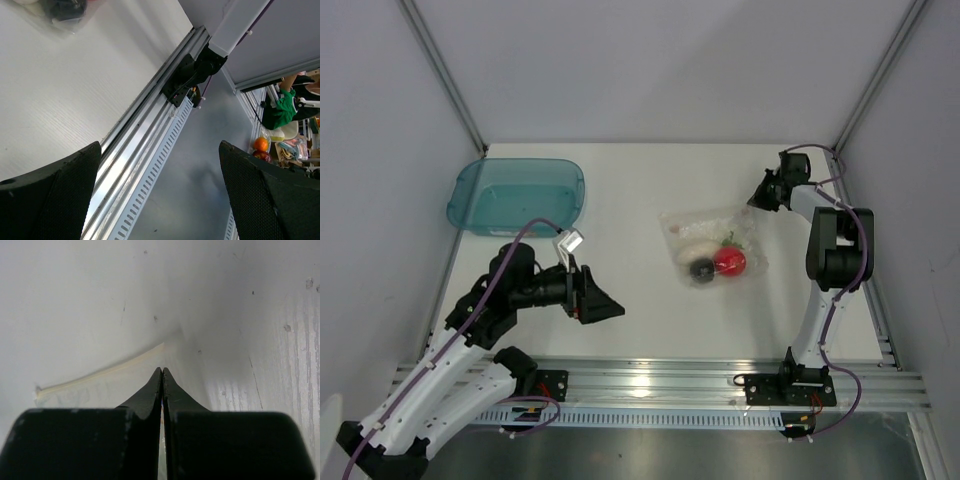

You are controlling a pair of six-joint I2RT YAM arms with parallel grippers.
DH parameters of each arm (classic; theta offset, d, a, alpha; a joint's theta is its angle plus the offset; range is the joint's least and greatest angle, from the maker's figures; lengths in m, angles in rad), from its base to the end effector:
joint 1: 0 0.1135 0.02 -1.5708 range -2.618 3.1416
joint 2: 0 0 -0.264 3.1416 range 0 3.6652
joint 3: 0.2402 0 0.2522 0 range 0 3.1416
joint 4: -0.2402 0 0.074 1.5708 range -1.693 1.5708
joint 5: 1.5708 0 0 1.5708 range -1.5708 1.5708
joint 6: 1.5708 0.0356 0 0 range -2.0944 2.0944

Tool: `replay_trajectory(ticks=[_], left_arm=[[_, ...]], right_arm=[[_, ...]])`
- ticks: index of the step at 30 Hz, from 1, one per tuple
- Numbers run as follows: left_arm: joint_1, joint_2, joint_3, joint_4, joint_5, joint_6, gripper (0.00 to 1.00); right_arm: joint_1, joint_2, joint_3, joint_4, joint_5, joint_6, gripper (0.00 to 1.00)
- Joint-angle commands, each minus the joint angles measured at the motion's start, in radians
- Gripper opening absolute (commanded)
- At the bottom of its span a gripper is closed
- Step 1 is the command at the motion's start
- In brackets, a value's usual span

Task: Place the food in the zip-top bag and seal the zipper
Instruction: Place the zipper food storage bag at the center of the board, then reset both arms

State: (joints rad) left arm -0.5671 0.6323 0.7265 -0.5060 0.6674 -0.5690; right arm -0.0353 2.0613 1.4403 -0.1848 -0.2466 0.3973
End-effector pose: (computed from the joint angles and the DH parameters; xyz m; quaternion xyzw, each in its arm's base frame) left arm 0.1052 -0.0931 0.3115 0.1786 0.7907 -0.5094 0.2887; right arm 0.4537 -0.0073 0.1744 0.1528 0.9091 0.1789 0.3438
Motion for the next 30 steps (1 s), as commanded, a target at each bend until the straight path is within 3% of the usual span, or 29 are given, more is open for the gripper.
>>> replay_trajectory(ticks=[1,3,6,9,15,17,18,23,24,30], left_arm=[[0.006,0.004,-0.013,0.043,0.023,-0.020,0.99],[0.004,0.010,-0.016,0.043,0.018,-0.019,1.00],[0.006,0.030,-0.010,0.049,0.020,-0.017,0.99],[0.006,0.053,-0.004,0.070,0.035,-0.022,1.00],[0.006,0.124,0.050,0.099,0.038,-0.017,1.00],[0.006,0.151,0.068,0.110,0.028,-0.020,0.99],[0.006,0.162,0.071,0.115,0.023,-0.023,0.99],[0.030,0.242,0.076,0.173,-0.003,-0.095,1.00],[0.042,0.253,0.068,0.190,-0.011,-0.110,0.99],[0.061,0.363,0.080,0.314,-0.170,-0.166,0.99]], right_arm=[[0.003,0.016,0.052,-0.039,0.042,-0.035,0.00],[0.005,0.014,0.074,-0.071,0.062,-0.043,0.00],[0.011,0.005,0.107,-0.114,0.096,-0.067,0.09],[0.012,-0.030,0.149,-0.162,0.136,-0.090,0.32],[0.012,-0.096,0.189,-0.245,0.225,-0.104,0.60],[0.014,-0.138,0.180,-0.257,0.234,-0.089,0.63],[0.014,-0.151,0.172,-0.258,0.236,-0.083,0.74],[0.032,-0.292,0.056,-0.242,0.247,-0.063,0.78],[0.052,-0.315,0.036,-0.240,0.247,-0.061,0.92],[0.169,-0.518,-0.158,-0.243,0.293,-0.041,0.99]])
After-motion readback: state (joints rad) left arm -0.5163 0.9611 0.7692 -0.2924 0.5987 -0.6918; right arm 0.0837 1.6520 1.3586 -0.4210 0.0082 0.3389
